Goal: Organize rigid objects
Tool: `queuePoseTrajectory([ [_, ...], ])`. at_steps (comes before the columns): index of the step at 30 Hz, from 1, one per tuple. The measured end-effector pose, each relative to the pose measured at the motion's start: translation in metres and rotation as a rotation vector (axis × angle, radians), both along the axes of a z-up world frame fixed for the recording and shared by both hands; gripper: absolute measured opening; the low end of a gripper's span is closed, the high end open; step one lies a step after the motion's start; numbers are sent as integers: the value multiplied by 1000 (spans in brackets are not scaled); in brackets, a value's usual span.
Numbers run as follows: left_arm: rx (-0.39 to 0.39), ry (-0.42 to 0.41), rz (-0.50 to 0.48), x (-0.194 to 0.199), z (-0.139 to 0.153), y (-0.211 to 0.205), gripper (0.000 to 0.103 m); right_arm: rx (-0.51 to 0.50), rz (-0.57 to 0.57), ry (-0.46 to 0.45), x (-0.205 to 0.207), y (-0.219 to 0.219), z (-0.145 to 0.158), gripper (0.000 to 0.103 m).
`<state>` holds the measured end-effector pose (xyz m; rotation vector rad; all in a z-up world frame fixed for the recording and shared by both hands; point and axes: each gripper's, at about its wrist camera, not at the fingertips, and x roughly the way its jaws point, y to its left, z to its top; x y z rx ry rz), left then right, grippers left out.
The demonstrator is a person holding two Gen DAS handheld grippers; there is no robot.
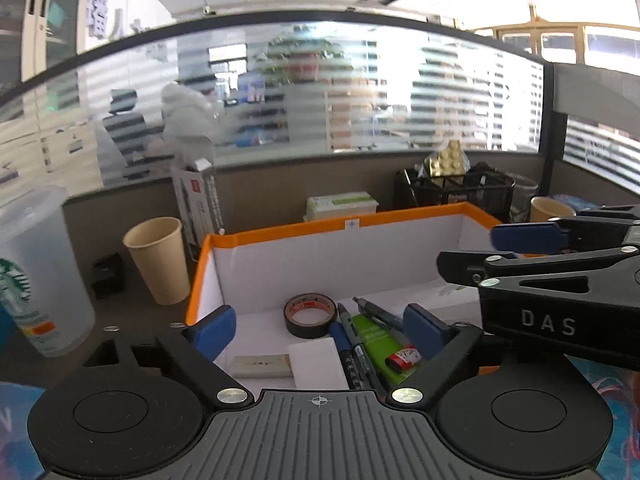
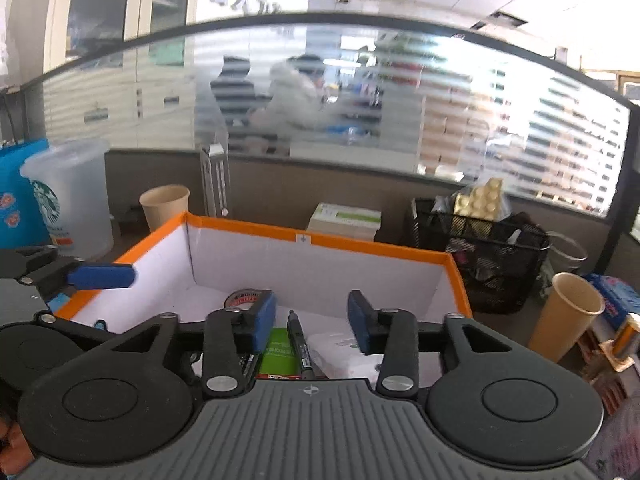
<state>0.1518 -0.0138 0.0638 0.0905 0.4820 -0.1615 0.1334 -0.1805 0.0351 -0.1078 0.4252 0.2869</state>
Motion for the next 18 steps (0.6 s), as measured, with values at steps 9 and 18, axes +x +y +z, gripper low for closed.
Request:
queuePoseTrajectory([
  [9, -12, -21, 17, -53, 0, 2, 100, 36, -62, -78, -65, -11, -3, 75],
  [18, -10, -6, 19, -78, -11, -1, 101, 102, -115, -82, -100, -27, -21, 86],
])
